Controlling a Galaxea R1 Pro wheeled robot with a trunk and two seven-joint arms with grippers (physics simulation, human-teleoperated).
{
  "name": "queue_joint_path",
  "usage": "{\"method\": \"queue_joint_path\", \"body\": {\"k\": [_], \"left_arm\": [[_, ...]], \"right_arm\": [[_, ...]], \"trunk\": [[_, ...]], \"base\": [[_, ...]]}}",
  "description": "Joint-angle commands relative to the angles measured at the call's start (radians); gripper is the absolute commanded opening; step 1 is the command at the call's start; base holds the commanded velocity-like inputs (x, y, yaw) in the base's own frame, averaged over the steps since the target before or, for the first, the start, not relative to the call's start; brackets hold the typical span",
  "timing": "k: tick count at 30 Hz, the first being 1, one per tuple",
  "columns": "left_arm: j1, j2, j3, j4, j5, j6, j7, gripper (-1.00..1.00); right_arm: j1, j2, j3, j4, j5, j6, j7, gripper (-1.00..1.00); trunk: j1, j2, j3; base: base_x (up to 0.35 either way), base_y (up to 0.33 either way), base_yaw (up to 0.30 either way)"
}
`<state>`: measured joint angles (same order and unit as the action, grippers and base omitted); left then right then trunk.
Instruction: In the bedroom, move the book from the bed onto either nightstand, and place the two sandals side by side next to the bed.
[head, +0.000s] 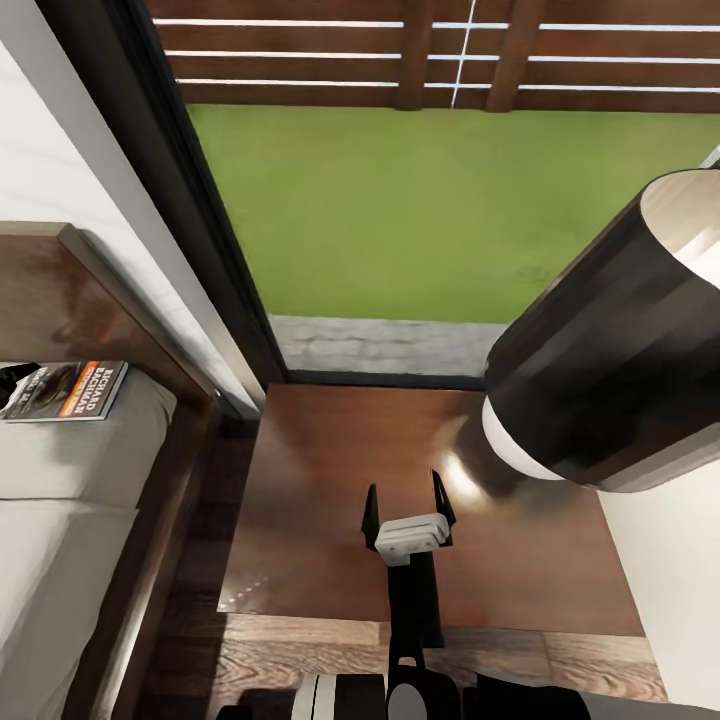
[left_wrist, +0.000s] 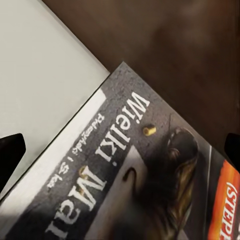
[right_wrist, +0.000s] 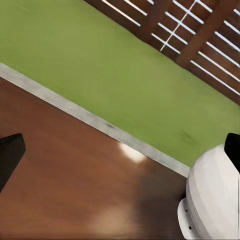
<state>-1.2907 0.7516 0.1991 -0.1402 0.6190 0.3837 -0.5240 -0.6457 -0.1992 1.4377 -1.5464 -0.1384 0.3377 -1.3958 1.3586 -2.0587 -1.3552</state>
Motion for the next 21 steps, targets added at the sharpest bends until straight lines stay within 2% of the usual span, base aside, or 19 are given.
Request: {"method": "queue_joint_path", "body": {"k": [1, 8, 21], "left_arm": [[-0.001, 0.000, 0.008, 0.000, -0.001, 0.009, -0.002, 1.00], [-0.001, 0.000, 0.008, 0.000, -0.001, 0.009, -0.002, 1.00], [-0.001, 0.000, 0.008, 0.000, -0.001, 0.009, -0.002, 1.00]], "right_arm": [[-0.002, 0.000, 0.003, -0.001, -0.006, 0.011, -0.006, 1.00], [-0.002, 0.000, 0.003, -0.001, -0.006, 0.011, -0.006, 1.00], [-0.002, 0.000, 0.003, -0.001, -0.006, 0.011, -0.006, 1.00]], "trunk": [[0.000, 0.000, -0.001], [0.000, 0.000, -0.001], [0.000, 0.000, -0.001]], "base": [[0.000, -0.204, 0.000], [0.000, -0.122, 0.000], [0.000, -0.012, 0.000]]}}
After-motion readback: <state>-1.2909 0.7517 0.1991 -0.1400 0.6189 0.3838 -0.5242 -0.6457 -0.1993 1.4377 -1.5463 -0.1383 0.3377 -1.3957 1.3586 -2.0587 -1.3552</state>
